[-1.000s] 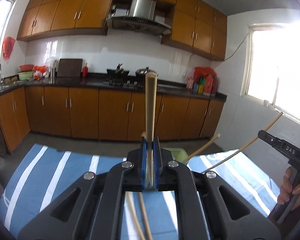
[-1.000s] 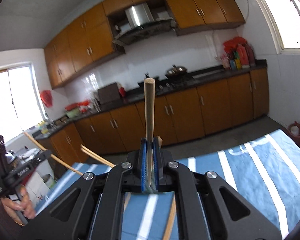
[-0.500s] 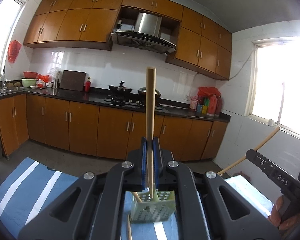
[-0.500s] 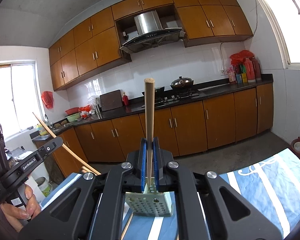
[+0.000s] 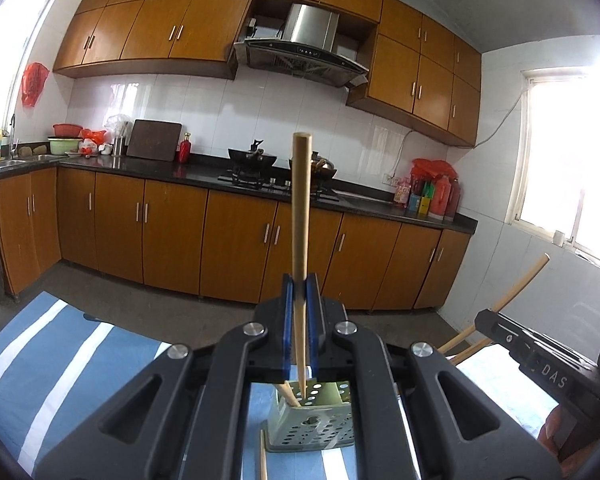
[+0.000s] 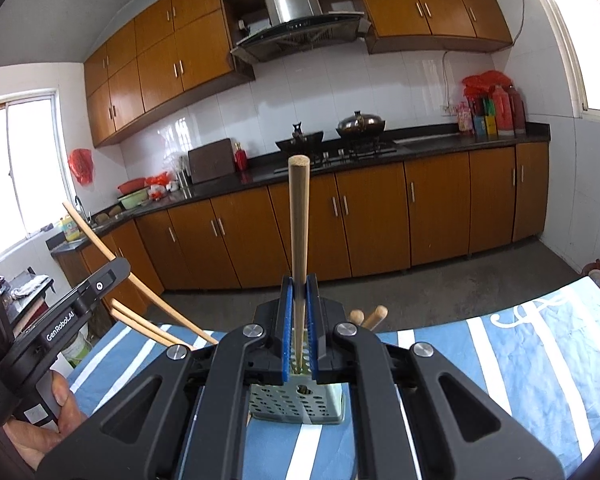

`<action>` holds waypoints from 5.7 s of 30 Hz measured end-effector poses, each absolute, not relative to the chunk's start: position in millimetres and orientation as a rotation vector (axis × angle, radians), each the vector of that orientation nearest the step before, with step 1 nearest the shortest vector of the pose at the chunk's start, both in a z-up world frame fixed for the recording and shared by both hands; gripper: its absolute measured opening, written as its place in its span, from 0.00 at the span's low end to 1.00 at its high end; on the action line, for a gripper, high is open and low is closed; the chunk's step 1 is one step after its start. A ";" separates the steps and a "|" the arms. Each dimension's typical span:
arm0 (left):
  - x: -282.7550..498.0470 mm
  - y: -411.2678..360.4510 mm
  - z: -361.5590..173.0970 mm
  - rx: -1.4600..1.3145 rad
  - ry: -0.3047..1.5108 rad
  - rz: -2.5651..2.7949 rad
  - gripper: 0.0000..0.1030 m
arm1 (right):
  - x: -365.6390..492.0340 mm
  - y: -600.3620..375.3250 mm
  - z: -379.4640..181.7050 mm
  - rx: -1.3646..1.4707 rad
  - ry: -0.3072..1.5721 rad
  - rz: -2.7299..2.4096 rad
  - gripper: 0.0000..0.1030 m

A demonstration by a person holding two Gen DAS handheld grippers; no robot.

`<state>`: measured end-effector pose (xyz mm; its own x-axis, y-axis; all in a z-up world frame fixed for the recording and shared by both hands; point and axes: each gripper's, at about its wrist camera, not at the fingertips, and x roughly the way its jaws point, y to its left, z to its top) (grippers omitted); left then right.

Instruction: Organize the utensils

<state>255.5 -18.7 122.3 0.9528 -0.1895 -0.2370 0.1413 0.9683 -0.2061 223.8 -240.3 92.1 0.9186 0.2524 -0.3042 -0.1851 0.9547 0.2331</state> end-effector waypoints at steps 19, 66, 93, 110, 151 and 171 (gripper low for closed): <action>259.8 -13.7 113.9 -0.207 0.292 -0.176 0.11 | 237.5 -240.1 84.9 0.207 0.410 0.223 0.32; 192.3 38.2 -52.9 -0.131 0.808 -0.089 0.29 | 210.7 -250.0 -100.7 0.080 0.903 0.078 0.09; 214.7 -2.4 -90.6 -0.044 0.909 -0.090 0.08 | 208.7 -288.4 -101.7 0.146 0.881 -0.025 0.08; 239.5 48.3 -92.3 -0.063 0.878 -0.016 0.10 | 216.3 -277.4 -102.5 0.100 0.843 -0.013 0.08; 238.5 51.6 -92.9 -0.097 0.876 -0.027 0.11 | 215.9 -278.5 -102.4 0.108 0.836 -0.008 0.09; 201.7 41.8 -92.7 -0.005 0.884 -0.040 0.20 | 190.7 -272.3 -102.3 0.065 0.842 0.001 0.09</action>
